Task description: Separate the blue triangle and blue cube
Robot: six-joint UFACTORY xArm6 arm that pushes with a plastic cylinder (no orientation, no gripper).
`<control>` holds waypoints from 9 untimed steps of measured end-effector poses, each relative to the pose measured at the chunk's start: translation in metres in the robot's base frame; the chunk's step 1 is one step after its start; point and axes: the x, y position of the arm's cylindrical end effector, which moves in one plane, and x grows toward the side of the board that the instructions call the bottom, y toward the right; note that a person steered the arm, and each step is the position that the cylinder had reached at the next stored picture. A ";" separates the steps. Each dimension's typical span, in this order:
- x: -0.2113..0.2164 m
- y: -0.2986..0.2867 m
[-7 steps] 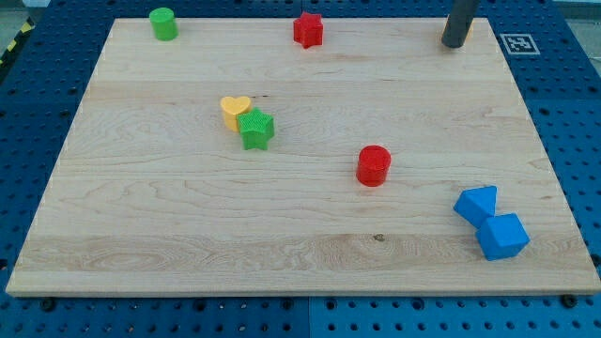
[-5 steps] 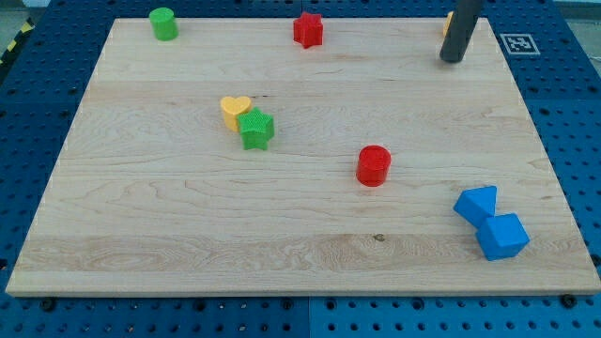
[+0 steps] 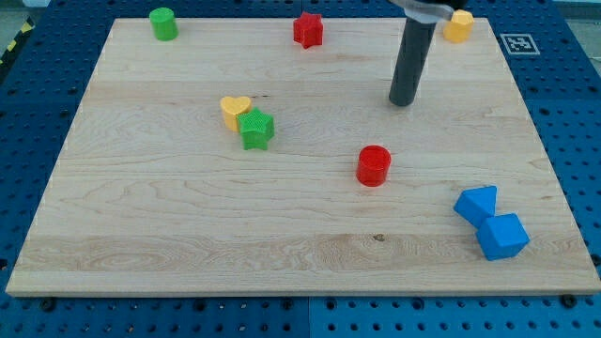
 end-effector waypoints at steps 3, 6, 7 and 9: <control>0.137 0.149; 0.190 0.120; 0.181 0.105; 0.169 0.033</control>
